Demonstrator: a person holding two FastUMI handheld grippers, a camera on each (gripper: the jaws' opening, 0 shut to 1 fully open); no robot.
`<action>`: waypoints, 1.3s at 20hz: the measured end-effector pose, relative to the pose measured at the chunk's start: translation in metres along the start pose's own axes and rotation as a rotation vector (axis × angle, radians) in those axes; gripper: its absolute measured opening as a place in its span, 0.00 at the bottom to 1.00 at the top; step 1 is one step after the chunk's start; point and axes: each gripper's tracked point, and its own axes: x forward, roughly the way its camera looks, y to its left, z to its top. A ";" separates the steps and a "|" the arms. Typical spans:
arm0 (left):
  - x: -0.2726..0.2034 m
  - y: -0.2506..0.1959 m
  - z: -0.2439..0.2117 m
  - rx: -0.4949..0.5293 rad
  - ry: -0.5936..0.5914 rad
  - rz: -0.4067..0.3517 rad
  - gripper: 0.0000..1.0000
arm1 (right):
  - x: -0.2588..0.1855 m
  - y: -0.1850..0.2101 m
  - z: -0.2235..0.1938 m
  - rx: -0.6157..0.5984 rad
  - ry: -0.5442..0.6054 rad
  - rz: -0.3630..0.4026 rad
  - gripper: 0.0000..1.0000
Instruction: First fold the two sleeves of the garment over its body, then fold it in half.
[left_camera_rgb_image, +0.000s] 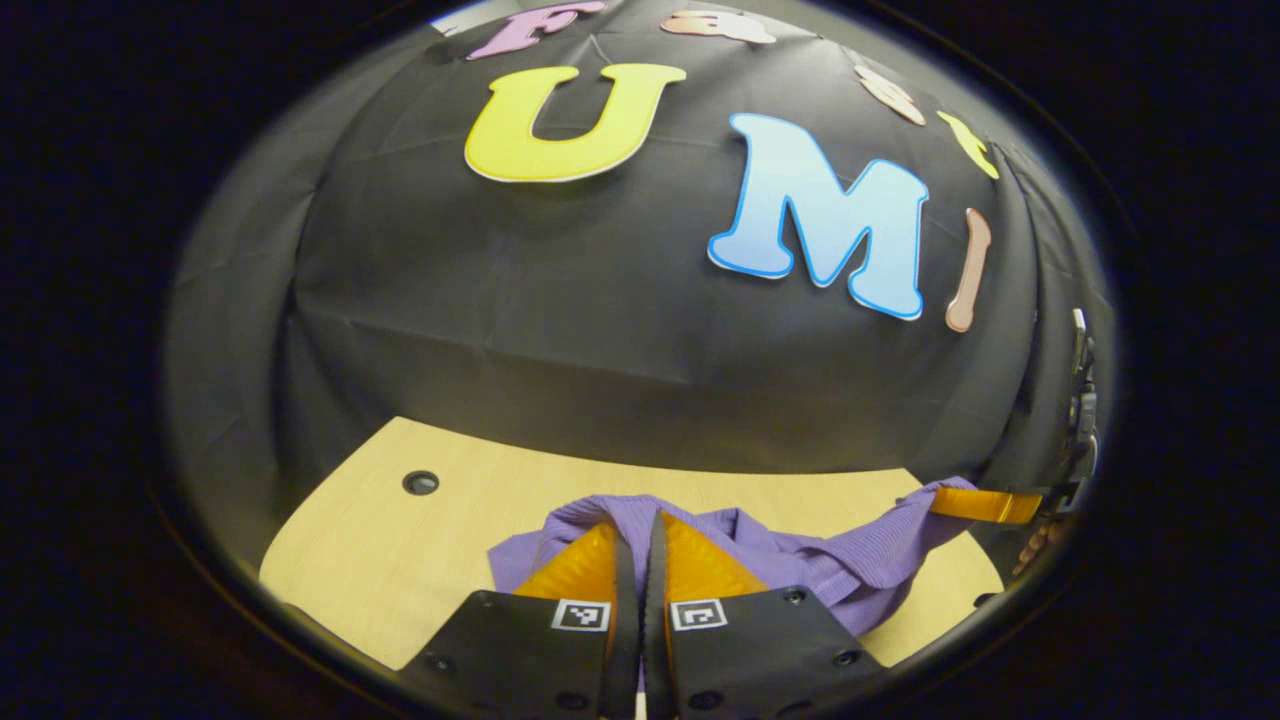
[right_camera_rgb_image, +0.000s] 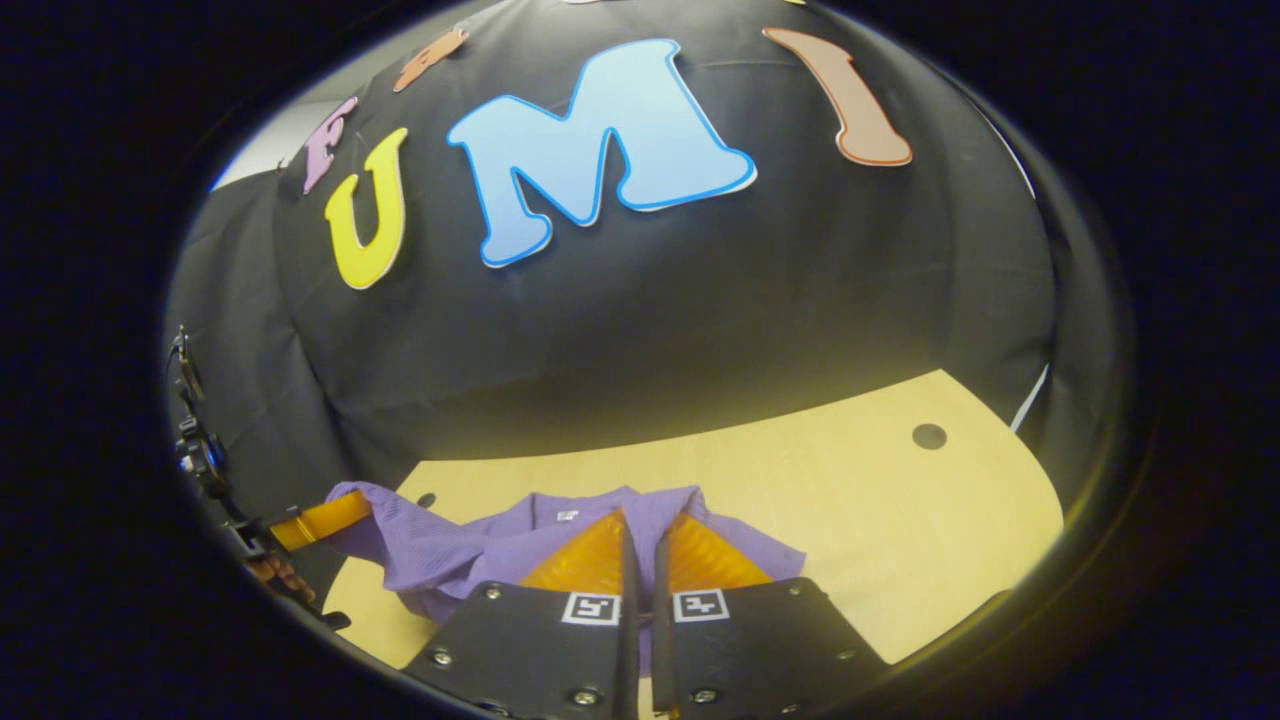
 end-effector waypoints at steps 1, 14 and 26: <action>0.012 0.003 -0.001 -0.001 0.001 0.005 0.08 | 0.009 -0.004 0.000 0.001 0.004 -0.009 0.05; 0.113 0.045 -0.051 -0.003 0.036 0.112 0.08 | 0.119 -0.026 -0.034 -0.079 0.084 -0.084 0.05; 0.153 0.054 -0.087 0.039 0.076 0.141 0.13 | 0.157 -0.036 -0.058 -0.144 0.129 -0.147 0.06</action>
